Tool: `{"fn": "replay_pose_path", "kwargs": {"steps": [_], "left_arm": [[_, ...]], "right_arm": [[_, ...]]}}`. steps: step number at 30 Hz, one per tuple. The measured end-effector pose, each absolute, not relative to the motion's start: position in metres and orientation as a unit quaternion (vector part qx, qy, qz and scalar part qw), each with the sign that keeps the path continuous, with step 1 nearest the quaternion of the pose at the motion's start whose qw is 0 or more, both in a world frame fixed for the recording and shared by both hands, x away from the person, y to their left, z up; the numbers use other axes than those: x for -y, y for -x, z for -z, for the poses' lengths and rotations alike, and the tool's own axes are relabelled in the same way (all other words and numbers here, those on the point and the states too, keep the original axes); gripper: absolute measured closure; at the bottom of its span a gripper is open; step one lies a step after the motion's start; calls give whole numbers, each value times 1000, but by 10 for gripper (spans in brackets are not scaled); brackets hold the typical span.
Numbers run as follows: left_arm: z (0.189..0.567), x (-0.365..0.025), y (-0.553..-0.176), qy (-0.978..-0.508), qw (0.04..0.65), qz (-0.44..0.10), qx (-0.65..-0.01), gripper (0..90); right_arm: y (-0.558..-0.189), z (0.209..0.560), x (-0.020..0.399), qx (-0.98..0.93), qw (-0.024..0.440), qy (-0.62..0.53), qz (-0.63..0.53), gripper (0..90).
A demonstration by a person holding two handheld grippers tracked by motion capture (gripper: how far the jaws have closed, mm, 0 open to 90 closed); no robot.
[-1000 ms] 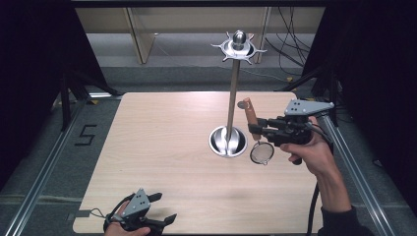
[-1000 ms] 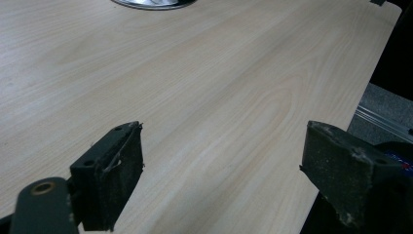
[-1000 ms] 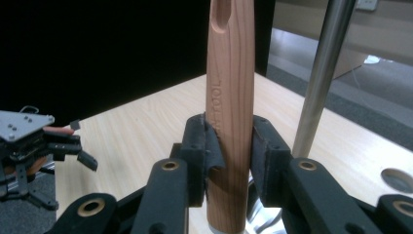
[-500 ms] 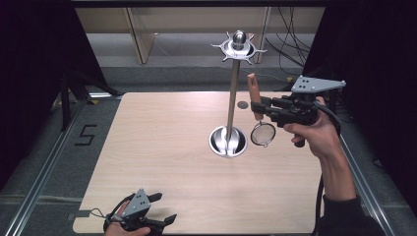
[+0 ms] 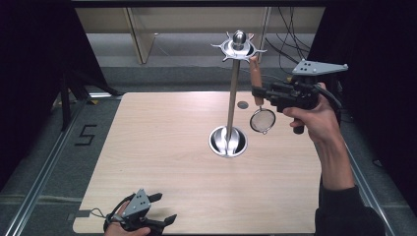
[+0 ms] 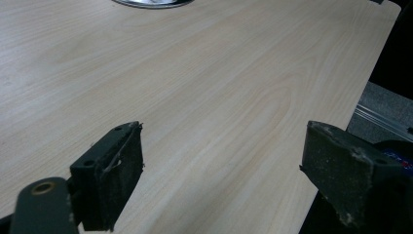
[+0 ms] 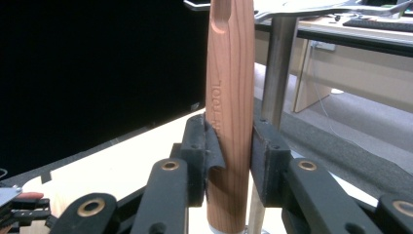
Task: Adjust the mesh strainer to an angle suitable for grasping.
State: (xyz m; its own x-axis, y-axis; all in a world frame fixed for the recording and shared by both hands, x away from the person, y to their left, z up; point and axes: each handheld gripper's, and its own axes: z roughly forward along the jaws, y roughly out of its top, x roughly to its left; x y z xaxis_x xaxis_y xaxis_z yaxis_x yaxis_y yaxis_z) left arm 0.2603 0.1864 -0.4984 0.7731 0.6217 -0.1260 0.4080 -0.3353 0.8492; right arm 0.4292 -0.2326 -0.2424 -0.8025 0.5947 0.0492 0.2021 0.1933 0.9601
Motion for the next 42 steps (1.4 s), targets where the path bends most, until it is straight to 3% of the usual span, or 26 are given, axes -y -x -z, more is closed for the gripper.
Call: {"fn": "replay_pose_path", "kwargs": {"steps": [27, 42], "left_arm": [[499, -186, -260, -811, 480, -112, -317, 147], [498, -187, -261, -811, 478, -113, -318, 147]], "right_arm": [[-449, 254, 220, -756, 144, -293, -567, 712], [-444, 260, 228, -749, 149, -302, -570, 660]]}}
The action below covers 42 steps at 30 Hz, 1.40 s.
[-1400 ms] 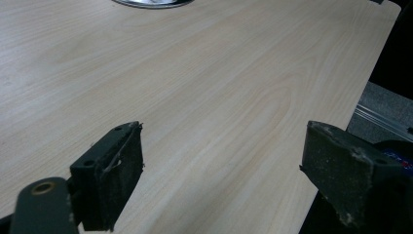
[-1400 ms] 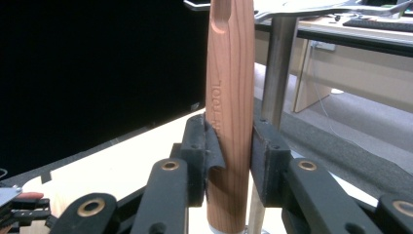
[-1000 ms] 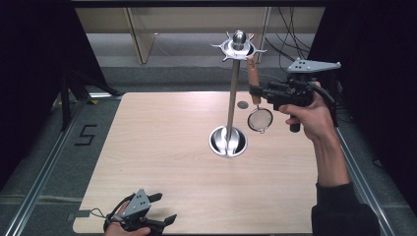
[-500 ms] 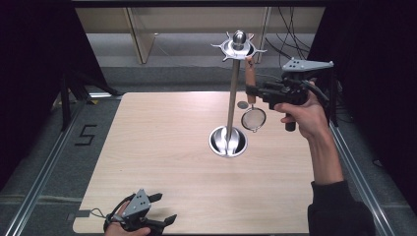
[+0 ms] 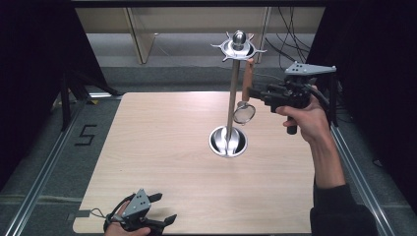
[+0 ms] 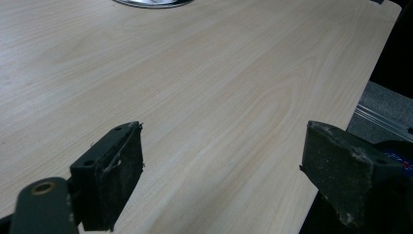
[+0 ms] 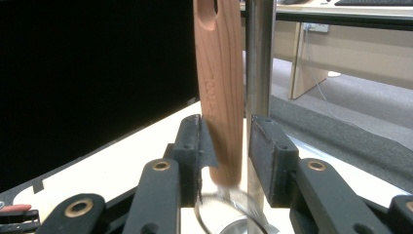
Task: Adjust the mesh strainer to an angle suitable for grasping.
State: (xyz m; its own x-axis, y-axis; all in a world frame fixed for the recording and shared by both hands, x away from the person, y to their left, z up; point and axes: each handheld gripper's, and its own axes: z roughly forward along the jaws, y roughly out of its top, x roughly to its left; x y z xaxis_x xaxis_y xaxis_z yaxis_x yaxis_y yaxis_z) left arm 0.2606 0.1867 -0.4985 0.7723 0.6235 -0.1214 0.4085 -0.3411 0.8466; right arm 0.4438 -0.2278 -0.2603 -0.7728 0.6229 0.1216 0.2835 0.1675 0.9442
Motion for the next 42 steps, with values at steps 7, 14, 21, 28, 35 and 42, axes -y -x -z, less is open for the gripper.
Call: {"fn": "replay_pose_path", "kwargs": {"steps": [7, 14, 21, 28, 35, 42], "left_arm": [[499, -187, -260, -812, 476, -113, -318, 147], [498, -187, -262, -814, 477, -117, -309, 147], [499, -187, -260, -813, 475, -115, -317, 147], [499, -187, -261, -810, 478, -111, -320, 147], [499, -186, -260, -808, 486, -112, -313, 147], [498, -185, -259, -809, 483, -109, -318, 147]], "right_arm": [[-436, 267, 233, -748, 152, -303, -570, 627], [-422, 271, 235, -756, 180, -305, -551, 578], [-406, 281, 235, -752, 204, -307, -547, 546], [-395, 300, 230, -750, 216, -313, -541, 534], [-385, 310, 229, -750, 219, -302, -546, 525], [-379, 319, 231, -754, 209, -321, -533, 477]]}}
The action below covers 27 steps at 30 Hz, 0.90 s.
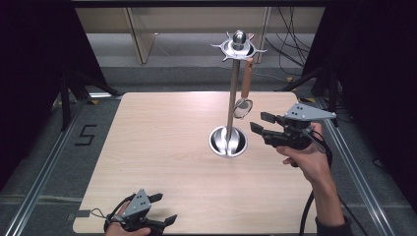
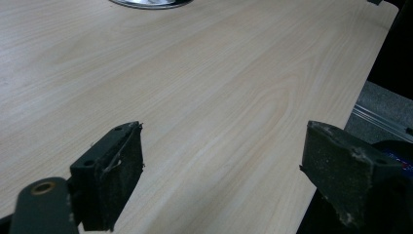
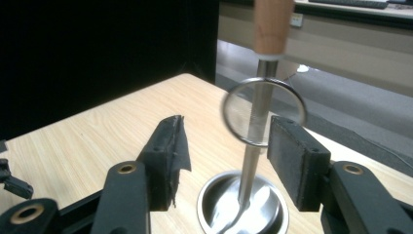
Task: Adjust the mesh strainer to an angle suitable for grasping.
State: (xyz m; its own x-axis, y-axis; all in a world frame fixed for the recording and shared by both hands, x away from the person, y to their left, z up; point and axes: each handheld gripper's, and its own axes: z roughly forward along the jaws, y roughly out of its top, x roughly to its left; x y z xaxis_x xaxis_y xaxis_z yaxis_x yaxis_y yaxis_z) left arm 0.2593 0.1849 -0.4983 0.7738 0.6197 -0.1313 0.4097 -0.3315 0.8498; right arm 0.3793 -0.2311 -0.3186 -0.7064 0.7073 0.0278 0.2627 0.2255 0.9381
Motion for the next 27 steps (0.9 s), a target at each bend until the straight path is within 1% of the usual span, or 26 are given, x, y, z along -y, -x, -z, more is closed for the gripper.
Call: {"fn": "replay_pose_path", "kwargs": {"steps": [1, 2, 5, 6, 9, 11, 14, 19, 22, 25, 26, 27], "left_arm": [[498, -185, -259, -810, 480, -111, -317, 147], [497, -186, -260, -814, 482, -114, -304, 147], [497, -186, -260, -812, 485, -113, -305, 147], [497, -186, -260, -812, 485, -113, -305, 147], [497, -185, -260, -810, 487, -112, -307, 147], [496, -187, -260, -818, 477, -119, -299, 147], [497, -186, -259, -812, 484, -114, -305, 147], [498, -184, -260, -807, 490, -110, -309, 147], [497, -185, -261, -811, 485, -111, -307, 147], [498, -184, -260, -808, 484, -108, -319, 147], [498, -185, -261, -811, 483, -111, -311, 147], [498, -184, -260, -804, 487, -106, -323, 147]], "right_arm": [[-380, 322, 232, -749, 218, -323, -535, 468], [-380, 323, 232, -755, 211, -318, -533, 464], [-379, 324, 232, -756, 207, -326, -529, 455], [-380, 325, 232, -759, 213, -320, -526, 453], [-378, 328, 231, -761, 205, -328, -521, 442], [-379, 330, 231, -766, 205, -322, -516, 433], [-377, 334, 233, -765, 202, -331, -514, 419], [-378, 338, 236, -762, 212, -332, -514, 413], [-378, 343, 236, -768, 198, -336, -507, 410], [-377, 345, 235, -771, 200, -343, -498, 408], [-377, 350, 232, -771, 197, -346, -497, 405], [-377, 352, 231, -774, 196, -344, -495, 405]]}}
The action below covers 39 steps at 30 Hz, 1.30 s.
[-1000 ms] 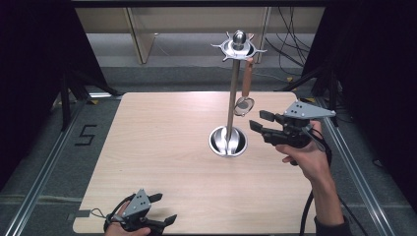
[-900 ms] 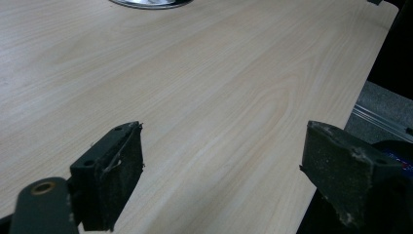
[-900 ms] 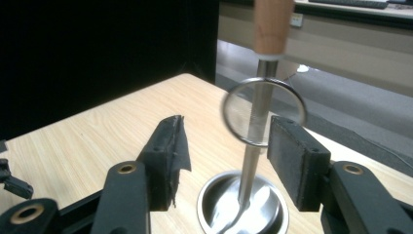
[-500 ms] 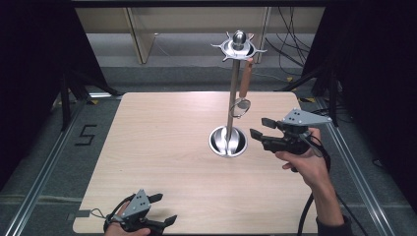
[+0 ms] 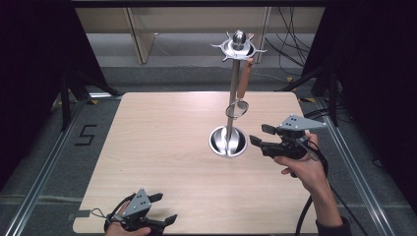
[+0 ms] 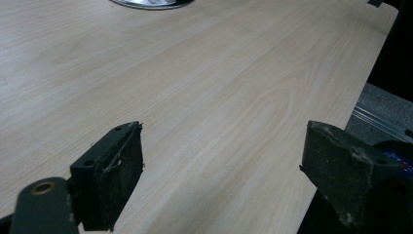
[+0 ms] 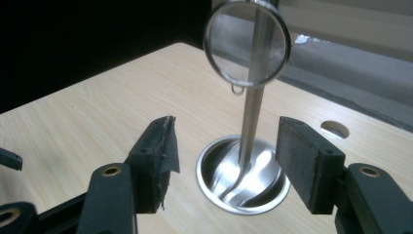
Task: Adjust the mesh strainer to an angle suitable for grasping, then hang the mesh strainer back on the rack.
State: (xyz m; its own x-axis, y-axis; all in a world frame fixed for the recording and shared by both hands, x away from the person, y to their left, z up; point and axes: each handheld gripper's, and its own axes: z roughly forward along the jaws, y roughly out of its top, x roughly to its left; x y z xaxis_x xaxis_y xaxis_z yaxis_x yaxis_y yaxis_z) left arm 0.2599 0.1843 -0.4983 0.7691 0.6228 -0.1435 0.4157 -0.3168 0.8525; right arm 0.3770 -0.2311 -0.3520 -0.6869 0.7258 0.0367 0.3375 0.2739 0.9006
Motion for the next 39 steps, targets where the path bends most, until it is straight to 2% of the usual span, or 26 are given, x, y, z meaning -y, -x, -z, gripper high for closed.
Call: {"fn": "replay_pose_path", "kwargs": {"steps": [6, 20, 24, 26, 34, 39], "left_arm": [[498, -185, -262, -809, 484, -110, -314, 147], [499, -188, -261, -804, 483, -108, -329, 147], [498, -187, -262, -808, 485, -113, -316, 147], [497, -187, -260, -806, 484, -109, -322, 147], [497, -191, -258, -800, 493, -113, -323, 147], [497, -191, -258, -805, 487, -116, -319, 147]], "right_arm": [[-377, 363, 226, -787, 175, -344, -481, 396], [-377, 380, 222, -801, 171, -344, -459, 389], [-377, 385, 221, -802, 169, -345, -457, 389], [-378, 388, 219, -804, 155, -351, -455, 387], [-379, 394, 217, -806, 147, -356, -449, 382], [-381, 398, 218, -806, 158, -345, -454, 363]]}}
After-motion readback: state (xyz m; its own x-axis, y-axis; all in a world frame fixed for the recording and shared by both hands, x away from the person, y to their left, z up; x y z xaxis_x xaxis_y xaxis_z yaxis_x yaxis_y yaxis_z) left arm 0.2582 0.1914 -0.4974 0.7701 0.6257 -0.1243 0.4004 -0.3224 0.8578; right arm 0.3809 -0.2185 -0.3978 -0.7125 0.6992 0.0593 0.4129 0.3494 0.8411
